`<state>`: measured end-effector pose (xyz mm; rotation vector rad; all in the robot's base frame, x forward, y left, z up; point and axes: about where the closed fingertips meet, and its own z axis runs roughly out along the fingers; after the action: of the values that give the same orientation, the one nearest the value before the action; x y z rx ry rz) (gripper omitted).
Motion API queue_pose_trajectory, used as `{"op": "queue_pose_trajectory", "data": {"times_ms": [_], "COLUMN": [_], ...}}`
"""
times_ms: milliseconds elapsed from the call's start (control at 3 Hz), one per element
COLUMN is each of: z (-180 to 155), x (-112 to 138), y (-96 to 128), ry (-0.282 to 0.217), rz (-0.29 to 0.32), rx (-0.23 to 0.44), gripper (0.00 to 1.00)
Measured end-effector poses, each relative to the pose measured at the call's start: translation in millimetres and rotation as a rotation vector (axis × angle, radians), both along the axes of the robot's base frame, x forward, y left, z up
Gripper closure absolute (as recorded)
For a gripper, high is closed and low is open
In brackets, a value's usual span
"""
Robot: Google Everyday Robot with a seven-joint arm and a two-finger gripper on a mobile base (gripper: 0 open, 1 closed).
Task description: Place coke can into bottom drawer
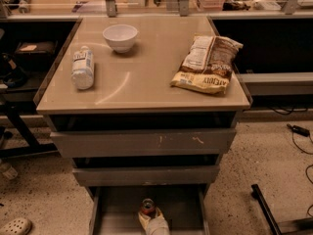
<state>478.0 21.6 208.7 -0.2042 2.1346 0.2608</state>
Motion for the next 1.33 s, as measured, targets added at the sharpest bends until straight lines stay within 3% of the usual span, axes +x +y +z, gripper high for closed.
{"op": "queue_pose_trajectory", "data": {"times_ms": [1000, 1333], "z": [-42.0, -42.2], "x": [5.2, 5.1], "y": [-2.1, -2.0], "ry": [-0.037, -0.038], "rz": [-0.055, -0.055], "rx": [-0.020, -0.020], "gripper": [1.00, 0.82]}}
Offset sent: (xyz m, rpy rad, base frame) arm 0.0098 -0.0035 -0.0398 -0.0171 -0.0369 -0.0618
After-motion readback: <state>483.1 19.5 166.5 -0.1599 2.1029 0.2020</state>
